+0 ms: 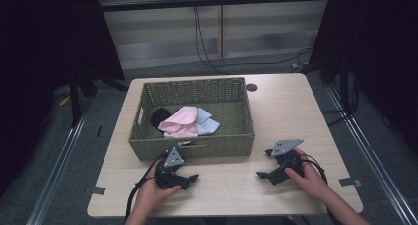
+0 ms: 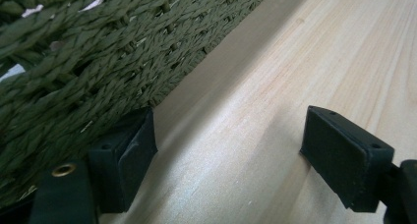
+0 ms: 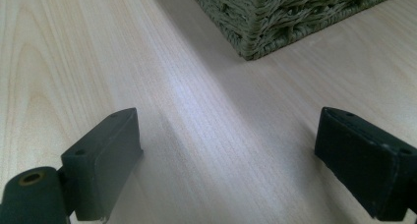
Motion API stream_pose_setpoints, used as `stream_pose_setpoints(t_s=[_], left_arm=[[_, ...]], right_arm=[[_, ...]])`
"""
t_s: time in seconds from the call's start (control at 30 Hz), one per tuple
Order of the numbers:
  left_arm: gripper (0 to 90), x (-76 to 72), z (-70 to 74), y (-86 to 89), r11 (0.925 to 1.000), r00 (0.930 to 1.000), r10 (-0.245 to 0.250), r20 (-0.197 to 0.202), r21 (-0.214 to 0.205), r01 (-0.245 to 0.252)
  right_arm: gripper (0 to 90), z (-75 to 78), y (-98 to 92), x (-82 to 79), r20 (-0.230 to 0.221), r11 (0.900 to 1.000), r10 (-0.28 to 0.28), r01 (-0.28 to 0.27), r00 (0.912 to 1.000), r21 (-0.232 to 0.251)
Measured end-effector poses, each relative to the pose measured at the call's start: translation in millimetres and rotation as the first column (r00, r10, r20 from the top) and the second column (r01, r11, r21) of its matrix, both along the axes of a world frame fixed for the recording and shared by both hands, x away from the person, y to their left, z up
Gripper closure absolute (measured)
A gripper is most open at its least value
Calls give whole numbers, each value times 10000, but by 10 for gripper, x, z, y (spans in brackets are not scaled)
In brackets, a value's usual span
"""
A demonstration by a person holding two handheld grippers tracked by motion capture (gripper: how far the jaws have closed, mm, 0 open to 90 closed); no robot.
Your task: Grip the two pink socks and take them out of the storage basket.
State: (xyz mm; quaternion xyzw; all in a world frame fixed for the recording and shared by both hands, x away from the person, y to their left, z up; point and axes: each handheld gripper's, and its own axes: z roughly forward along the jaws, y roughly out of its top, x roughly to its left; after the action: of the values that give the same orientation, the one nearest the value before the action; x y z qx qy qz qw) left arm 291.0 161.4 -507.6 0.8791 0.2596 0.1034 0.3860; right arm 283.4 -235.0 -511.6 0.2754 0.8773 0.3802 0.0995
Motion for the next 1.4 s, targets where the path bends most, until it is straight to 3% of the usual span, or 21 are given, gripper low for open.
stream_pose_setpoints(t_s=[0.2,0.4,0.47,0.57,0.67,0.73,0.87,1.07,1.1,1.4], left_arm=[[206,-14,5,-13,10000,9999,98,-28,4,-98],[235,-11,118,-55,9982,9958,-98,-908,577,150],[242,-5,211,-61,9965,9932,-228,-1143,769,318],[264,23,394,-54,9971,9888,-350,-1448,615,443],[270,63,559,-40,9948,9855,-466,-1630,819,606],[280,87,675,-36,9909,9840,-440,-1726,1182,650],[291,168,907,-9,9906,9754,-409,-2164,1188,678],[291,294,1227,21,9916,9714,-338,-2351,1132,619],[291,322,1275,31,9891,9699,-467,-2389,1247,783],[288,511,1524,37,9894,9622,-150,-2718,1352,536]], right_arm=[[94,1,0,0,4,10000,-12,12,10000,-21],[94,0,0,1,-7,10000,0,0,10000,8],[94,1,0,0,-2,10000,-11,11,10000,-16],[94,0,0,0,-3,10000,-4,4,10000,1],[94,1,0,0,-2,10000,-12,12,10000,-17],[94,1,0,0,1,10000,-9,9,10000,-14],[94,1,0,0,4,10000,-11,11,10000,-20],[94,-1,0,1,-1,10000,9,-9,10000,20],[94,0,0,1,0,10000,4,-4,10000,4],[94,1,0,0,2,10000,-13,13,10000,-23]])
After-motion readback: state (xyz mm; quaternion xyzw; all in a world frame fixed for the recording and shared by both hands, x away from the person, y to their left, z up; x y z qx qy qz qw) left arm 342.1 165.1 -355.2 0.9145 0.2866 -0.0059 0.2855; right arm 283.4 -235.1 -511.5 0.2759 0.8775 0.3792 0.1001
